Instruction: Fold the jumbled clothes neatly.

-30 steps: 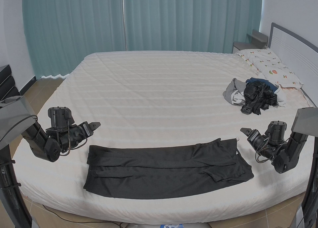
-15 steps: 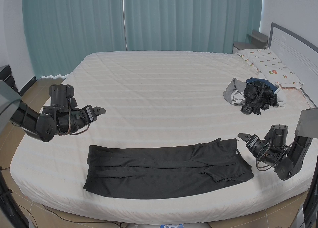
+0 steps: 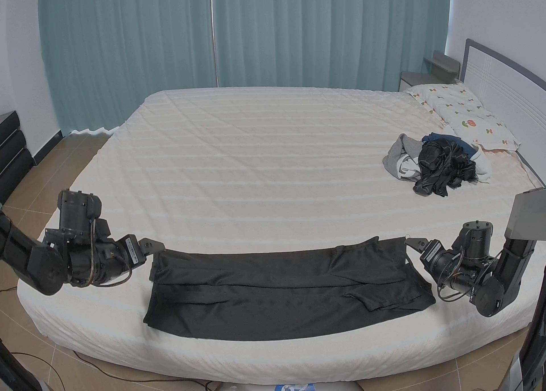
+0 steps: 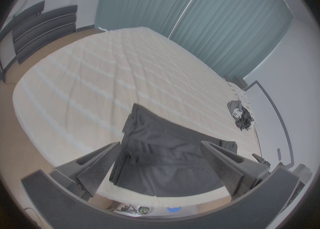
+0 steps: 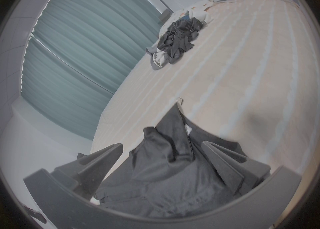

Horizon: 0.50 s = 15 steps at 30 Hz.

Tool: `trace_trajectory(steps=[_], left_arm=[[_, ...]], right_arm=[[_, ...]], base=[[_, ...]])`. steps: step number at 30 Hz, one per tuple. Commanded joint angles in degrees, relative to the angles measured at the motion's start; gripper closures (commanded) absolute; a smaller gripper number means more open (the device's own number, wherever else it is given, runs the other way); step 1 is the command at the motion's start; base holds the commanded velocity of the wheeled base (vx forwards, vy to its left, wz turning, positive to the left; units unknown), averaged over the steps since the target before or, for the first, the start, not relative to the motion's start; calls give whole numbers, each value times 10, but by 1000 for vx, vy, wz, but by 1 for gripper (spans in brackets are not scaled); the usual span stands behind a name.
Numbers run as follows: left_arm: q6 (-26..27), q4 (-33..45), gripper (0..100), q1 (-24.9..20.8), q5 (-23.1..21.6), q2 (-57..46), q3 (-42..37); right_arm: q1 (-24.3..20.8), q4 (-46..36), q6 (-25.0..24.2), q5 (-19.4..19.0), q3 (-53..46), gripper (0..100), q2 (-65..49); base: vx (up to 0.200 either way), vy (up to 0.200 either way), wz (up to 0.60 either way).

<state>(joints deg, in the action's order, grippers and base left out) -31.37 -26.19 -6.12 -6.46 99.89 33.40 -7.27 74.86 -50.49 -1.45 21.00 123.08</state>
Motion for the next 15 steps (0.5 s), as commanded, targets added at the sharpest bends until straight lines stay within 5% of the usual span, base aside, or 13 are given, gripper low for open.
trace_trajectory(steps=[1, 4, 15], left_arm=[[-26, -42, 0, 1, -15, 3, -77], [-25, -77, 0, 4, -16, 47, -102], [-28, -261, 0, 16, 2, 193, -135]], right_arm=[[-17, 1, -21, -2, -28, 0, 2], [-22, 1, -26, -3, -41, 0, 8], [-28, 56, -28, -2, -59, 0, 43]], base=[[-200, 200, 0], [-200, 200, 0], [0, 0, 0]])
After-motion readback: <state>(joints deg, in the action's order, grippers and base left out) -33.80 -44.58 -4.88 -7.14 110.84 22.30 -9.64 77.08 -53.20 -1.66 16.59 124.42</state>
